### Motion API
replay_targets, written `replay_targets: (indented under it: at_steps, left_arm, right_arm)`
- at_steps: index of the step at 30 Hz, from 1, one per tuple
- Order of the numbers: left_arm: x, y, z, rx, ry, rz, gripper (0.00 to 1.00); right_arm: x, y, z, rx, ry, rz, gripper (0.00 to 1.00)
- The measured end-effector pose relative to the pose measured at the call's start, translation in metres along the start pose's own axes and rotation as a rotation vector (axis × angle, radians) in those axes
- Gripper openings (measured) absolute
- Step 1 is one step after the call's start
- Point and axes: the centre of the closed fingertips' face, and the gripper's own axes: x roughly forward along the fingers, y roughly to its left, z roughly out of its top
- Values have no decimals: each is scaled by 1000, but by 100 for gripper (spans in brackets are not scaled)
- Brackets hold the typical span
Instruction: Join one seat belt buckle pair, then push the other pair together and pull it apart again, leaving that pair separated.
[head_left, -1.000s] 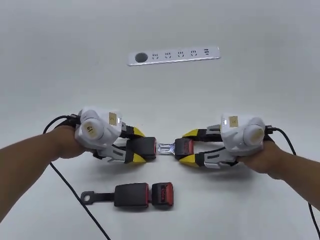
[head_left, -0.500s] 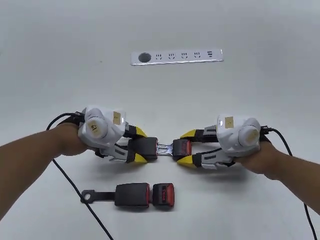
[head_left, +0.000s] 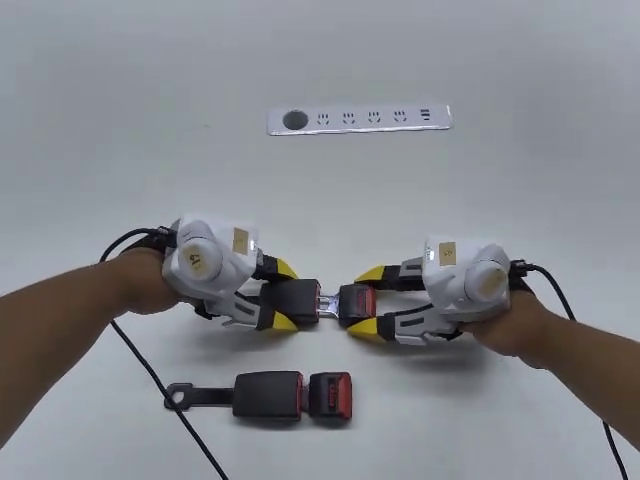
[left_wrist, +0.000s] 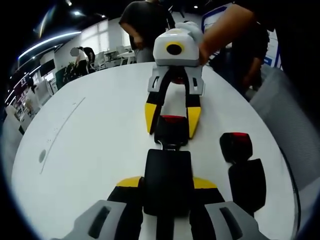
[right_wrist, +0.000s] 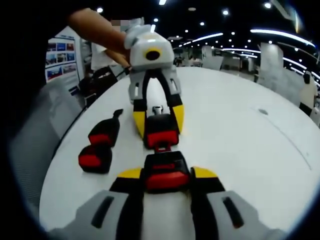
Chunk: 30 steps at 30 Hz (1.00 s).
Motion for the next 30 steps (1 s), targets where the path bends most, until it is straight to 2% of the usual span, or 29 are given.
replay_targets:
  at_steps: [12, 19, 30]
  left_arm:
    - [0, -3, 2, 6, 3, -7, 36]
    - [-1, -4, 4, 9, 2, -11, 36]
    - [-1, -2, 3, 6, -3, -12, 36]
  right_arm:
    - [4, 0, 3, 6, 32, 15, 35]
    - [15, 2, 11, 16, 31, 9, 35]
    - [17, 0, 13, 37, 56, -6, 35]
